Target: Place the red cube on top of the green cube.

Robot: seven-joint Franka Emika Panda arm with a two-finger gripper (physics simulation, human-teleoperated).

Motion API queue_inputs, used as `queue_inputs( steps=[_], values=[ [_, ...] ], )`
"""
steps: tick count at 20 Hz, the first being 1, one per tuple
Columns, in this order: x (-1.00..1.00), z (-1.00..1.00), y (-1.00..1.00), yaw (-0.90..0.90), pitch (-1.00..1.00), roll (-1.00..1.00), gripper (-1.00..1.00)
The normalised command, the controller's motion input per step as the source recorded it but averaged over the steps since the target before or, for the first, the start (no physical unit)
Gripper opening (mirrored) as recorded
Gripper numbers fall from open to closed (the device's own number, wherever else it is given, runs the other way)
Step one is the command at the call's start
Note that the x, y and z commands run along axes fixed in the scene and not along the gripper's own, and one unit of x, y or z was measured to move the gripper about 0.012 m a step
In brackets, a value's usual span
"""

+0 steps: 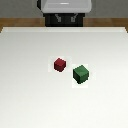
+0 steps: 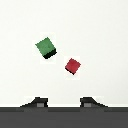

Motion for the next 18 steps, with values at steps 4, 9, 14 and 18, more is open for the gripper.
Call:
queue_inputs(
  steps=[4,9,14,18],
  values=[
    [0.00,0.00,0.00,0.00,0.00,0.00,1.00],
    [0.40,0.00,0.00,0.00,0.00,0.00,1.00],
    [0.20,0.00,0.00,0.00,0.00,0.00,1.00],
    [0.50,0.00,0.00,-0.04,0.00,0.00,1.00]
  ],
)
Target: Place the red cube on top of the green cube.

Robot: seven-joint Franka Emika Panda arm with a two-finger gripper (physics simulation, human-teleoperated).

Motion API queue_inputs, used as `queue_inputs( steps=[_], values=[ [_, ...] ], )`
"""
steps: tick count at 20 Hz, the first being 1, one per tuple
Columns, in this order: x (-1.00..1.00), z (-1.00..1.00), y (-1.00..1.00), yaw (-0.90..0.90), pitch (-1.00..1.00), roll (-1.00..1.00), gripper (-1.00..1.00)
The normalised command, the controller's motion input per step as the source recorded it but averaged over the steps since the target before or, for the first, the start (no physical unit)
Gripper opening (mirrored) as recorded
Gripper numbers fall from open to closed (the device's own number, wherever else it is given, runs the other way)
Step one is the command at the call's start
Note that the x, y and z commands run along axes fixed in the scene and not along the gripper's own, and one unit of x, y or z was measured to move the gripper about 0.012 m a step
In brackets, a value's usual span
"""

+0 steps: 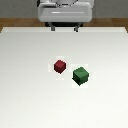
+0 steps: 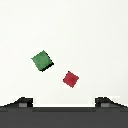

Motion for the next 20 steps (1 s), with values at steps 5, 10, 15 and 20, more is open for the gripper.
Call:
queue_inputs(
  steps=[5,10,15,20],
  values=[
    [0.00,0.00,0.00,-0.12,0.00,0.00,1.00],
    [0.20,0.00,0.00,-0.09,0.00,0.00,1.00],
    [0.00,0.00,-0.20,-0.03,0.00,0.00,1.00],
    [0.00,0.00,0.00,-0.03,0.00,0.00,1.00]
  ],
)
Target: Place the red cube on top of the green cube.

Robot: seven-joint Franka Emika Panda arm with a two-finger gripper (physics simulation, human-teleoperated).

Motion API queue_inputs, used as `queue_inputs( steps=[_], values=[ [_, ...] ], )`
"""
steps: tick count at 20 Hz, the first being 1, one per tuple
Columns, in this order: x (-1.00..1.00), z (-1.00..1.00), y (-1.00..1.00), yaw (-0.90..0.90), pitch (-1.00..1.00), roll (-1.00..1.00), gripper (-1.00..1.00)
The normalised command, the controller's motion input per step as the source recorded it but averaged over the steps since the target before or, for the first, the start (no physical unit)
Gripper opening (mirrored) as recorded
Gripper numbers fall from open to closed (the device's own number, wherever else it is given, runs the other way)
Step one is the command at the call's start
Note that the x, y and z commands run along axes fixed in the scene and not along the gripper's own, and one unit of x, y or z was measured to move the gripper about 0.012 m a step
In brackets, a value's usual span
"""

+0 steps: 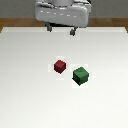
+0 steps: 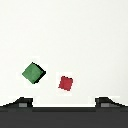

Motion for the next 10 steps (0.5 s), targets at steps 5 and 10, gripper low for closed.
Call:
queue_inputs(
  steps=[5,10],
  values=[
    [0.00,-0.20,0.00,-0.03,0.00,0.00,1.00],
    [0.00,-1.00,0.00,0.00,0.00,0.00,1.00]
  ],
)
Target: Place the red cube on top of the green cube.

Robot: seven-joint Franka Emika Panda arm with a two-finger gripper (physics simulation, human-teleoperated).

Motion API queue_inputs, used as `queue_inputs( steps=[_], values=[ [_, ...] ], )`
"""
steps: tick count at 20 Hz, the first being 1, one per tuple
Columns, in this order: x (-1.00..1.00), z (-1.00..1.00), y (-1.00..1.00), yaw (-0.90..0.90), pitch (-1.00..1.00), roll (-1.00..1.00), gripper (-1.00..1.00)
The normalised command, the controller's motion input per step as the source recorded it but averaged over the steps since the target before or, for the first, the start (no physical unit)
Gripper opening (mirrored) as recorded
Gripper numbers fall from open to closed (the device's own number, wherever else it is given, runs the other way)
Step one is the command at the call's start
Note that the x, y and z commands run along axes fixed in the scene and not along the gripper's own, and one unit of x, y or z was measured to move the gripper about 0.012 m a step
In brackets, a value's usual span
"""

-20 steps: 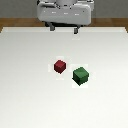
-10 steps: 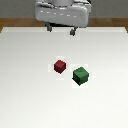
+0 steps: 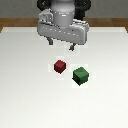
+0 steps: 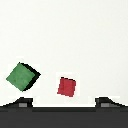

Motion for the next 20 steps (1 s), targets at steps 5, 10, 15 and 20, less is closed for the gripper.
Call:
queue_inputs(
  steps=[5,10,15,20],
  values=[
    [0.00,-0.80,-0.05,0.00,0.00,0.00,1.00],
    [0.00,-0.20,0.00,0.00,0.00,0.00,1.00],
    [0.40,-0.20,0.00,0.00,0.00,0.00,1.00],
    [0.00,-0.20,-0.20,0.00,0.00,0.00,1.00]
  ],
)
